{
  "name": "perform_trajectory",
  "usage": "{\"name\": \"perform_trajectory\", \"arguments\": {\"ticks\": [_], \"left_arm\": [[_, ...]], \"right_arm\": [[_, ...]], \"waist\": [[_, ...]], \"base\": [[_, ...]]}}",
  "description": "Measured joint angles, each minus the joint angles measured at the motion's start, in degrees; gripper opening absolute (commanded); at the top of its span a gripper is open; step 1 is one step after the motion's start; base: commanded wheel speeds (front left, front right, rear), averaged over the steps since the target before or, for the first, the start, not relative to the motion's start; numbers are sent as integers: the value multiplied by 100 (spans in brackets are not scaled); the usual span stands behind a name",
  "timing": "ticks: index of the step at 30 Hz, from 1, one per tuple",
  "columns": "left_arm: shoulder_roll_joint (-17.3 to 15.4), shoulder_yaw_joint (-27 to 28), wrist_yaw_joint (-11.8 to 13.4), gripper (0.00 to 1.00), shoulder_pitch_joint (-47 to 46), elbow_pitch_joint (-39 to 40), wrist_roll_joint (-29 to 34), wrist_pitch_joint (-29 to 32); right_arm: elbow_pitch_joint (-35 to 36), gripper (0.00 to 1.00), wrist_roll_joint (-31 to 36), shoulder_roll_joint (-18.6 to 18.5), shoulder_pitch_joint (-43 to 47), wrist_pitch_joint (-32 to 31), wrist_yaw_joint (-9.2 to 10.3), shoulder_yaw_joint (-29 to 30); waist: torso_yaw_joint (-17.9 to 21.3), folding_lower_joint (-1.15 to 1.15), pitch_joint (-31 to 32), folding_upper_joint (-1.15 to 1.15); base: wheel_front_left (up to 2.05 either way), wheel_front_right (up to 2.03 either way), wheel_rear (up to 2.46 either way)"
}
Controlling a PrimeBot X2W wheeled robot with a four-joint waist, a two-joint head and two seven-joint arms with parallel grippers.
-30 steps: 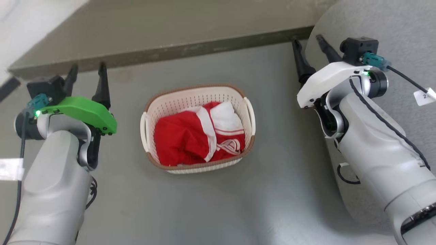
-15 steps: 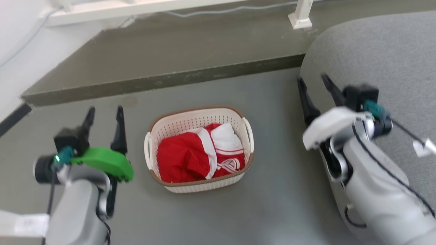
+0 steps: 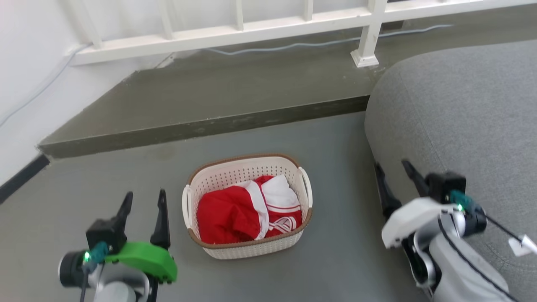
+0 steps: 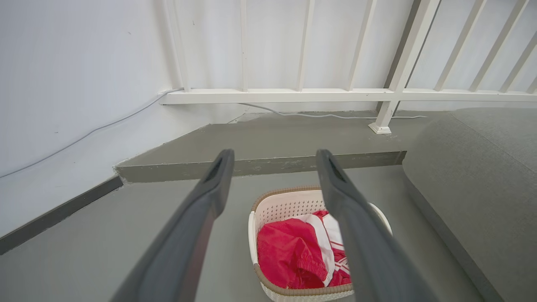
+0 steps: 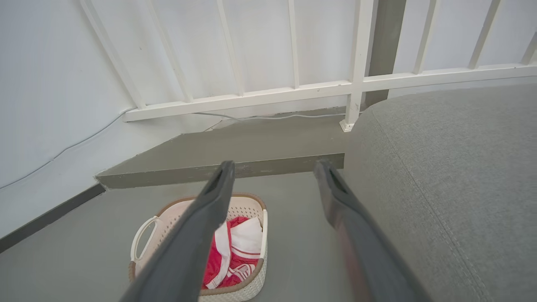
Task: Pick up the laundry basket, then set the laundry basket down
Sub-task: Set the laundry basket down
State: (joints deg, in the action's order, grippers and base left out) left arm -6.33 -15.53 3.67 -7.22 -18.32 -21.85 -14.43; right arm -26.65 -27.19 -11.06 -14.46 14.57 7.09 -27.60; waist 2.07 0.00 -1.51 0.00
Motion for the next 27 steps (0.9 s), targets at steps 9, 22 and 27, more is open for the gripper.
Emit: {"name": "perform_trajectory", "arguments": {"ticks": [9,22,27], "left_arm": [[21,60,74,100,614,339,102,0],[110,205,116,100,1076,822,164,0],[142,231,132,100,1224,922,164,0]], "right_arm": [[225,100,108,2,537,0,1,143],[566,100,333,-55,922,0,5,423],[683,100,406,-55,1002,0,7,488]], "waist": [[9,0,132,0],[-26,0,153,0],[-40,0,148,0]], "base": [[0,0,0],[0,0,0],[0,0,0]]}}
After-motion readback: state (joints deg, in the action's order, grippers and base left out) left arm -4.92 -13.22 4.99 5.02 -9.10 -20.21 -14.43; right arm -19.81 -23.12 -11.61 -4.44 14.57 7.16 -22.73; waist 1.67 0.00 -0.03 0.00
